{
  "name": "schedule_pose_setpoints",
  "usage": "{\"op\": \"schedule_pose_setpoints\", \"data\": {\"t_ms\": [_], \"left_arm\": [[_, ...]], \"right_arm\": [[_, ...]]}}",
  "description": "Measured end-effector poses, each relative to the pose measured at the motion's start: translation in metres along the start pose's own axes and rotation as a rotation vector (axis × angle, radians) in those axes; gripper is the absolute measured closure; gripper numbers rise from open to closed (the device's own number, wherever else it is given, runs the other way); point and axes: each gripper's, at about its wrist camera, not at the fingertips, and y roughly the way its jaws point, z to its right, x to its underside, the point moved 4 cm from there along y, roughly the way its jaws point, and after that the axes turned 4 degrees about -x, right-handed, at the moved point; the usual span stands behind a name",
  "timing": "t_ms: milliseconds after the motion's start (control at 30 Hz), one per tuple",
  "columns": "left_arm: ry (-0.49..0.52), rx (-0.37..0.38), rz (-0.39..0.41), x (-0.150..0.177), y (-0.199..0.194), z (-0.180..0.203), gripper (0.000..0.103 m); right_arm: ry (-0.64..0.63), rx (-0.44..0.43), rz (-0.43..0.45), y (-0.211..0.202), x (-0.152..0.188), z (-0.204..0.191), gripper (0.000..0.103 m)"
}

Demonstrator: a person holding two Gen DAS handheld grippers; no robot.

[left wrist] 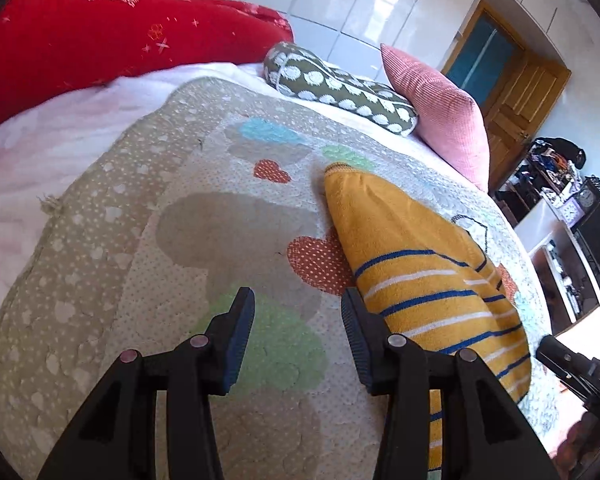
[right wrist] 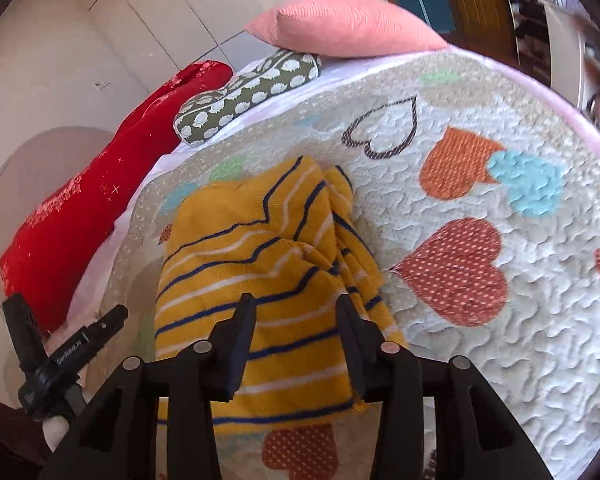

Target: Fold small clothes

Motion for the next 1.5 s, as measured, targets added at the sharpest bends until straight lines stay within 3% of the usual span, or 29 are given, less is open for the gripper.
{"op": "schedule_pose_setpoints", "data": {"t_ms": [67, 133, 267, 367, 500, 667, 967, 1033, 1100, 1167, 1233, 1500], "left_arm": [[0.028, -0.115, 0.082, 0.007, -0.018, 0.005, 0.057], [0.064, -0.213, 0.147, 0.023, -0.04, 0.013, 0.047], [0.091, -0.286, 0.217, 0.052, -0.087, 0.034, 0.019], [0.137, -0.382, 0.351, 0.057, -0.134, 0.056, 0.002], [0.147, -0.464, 0.494, 0.058, -0.183, 0.082, 0.0], [0.142, -0.348, 0.367, 0.067, -0.183, 0.101, 0.0], [0.154, -0.332, 0.247, 0.089, -0.164, 0.102, 0.0], [0.145, -0.321, 0.243, 0.091, -0.165, 0.1, 0.0], [0.131, -0.309, 0.246, 0.092, -0.166, 0.096, 0.0], [0.122, -0.292, 0.252, 0.092, -0.168, 0.095, 0.0], [0.118, -0.274, 0.251, 0.092, -0.167, 0.093, 0.0], [0.125, -0.225, 0.222, 0.098, -0.158, 0.093, 0.0]], "right_arm": [[-0.034, 0.028, 0.04, -0.021, 0.01, 0.002, 0.047], [-0.077, 0.058, 0.065, -0.039, 0.021, 0.008, 0.046], [-0.175, 0.111, 0.124, -0.064, 0.039, 0.013, 0.043], [-0.21, 0.109, 0.159, -0.075, 0.044, 0.014, 0.038], [-0.22, 0.068, 0.21, -0.094, 0.052, 0.01, 0.028], [-0.306, 0.097, 0.265, -0.112, 0.063, 0.002, 0.019], [-0.41, 0.244, 0.42, -0.142, 0.065, -0.002, 0.009], [-0.396, 0.252, 0.477, -0.15, 0.064, -0.003, 0.002], [-0.376, 0.283, 0.562, -0.16, 0.065, -0.004, 0.001], [-0.353, 0.323, 0.7, -0.173, 0.069, -0.004, 0.001], [-0.354, 0.337, 0.756, -0.179, 0.07, -0.007, 0.001], [-0.374, 0.284, 0.57, -0.146, 0.068, -0.012, 0.001]]}}
